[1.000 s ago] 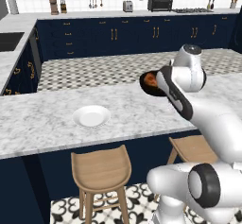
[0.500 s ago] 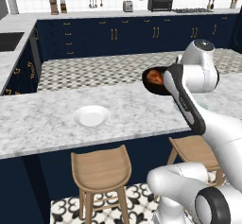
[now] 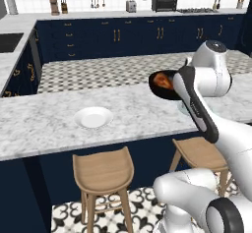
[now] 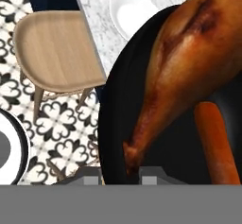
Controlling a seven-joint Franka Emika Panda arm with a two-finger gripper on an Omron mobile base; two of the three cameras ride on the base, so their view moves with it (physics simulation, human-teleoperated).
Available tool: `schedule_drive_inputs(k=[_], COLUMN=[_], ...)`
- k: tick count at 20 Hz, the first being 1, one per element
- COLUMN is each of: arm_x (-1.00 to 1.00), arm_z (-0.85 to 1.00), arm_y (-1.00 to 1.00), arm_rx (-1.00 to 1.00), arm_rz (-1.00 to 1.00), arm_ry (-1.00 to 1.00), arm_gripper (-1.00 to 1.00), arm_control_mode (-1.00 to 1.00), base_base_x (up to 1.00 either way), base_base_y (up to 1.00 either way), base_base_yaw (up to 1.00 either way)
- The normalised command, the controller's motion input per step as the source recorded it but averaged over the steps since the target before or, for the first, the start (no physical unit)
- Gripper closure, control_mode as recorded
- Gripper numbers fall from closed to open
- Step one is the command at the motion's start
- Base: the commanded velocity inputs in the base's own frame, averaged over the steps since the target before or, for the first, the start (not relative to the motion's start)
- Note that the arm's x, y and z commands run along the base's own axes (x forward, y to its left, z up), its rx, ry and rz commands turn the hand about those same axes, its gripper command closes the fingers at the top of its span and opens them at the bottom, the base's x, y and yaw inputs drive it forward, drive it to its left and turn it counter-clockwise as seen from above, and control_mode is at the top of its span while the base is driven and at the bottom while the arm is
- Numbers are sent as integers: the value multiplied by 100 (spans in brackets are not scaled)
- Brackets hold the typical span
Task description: Pick the chicken drumstick and carrot from their plates and place them in the bowl. Then put the bowl in the fridge.
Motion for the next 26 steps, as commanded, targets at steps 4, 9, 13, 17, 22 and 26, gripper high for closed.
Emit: schedule_drive_inputs(k=[4, 9, 13, 17, 22, 26], arm_x=[0, 0, 0, 0, 0, 0], arm_z=[0, 0, 0, 0, 0, 0], arm_y=[0, 0, 0, 0, 0, 0], arm_rx=[0, 0, 0, 0, 0, 0], arm_rz=[0, 0, 0, 0, 0, 0], arm_ry=[0, 0, 0, 0, 0, 0], arm_gripper=[100, 100, 100, 100, 100, 100], arm_control_mode=[100, 100, 100, 100, 100, 100], base_base_x=[-99, -25, 0, 1, 35, 42], base_base_y=[-29, 0, 0, -4, -78, -75], base_base_yaw=[-44, -90, -97, -90, -25, -14])
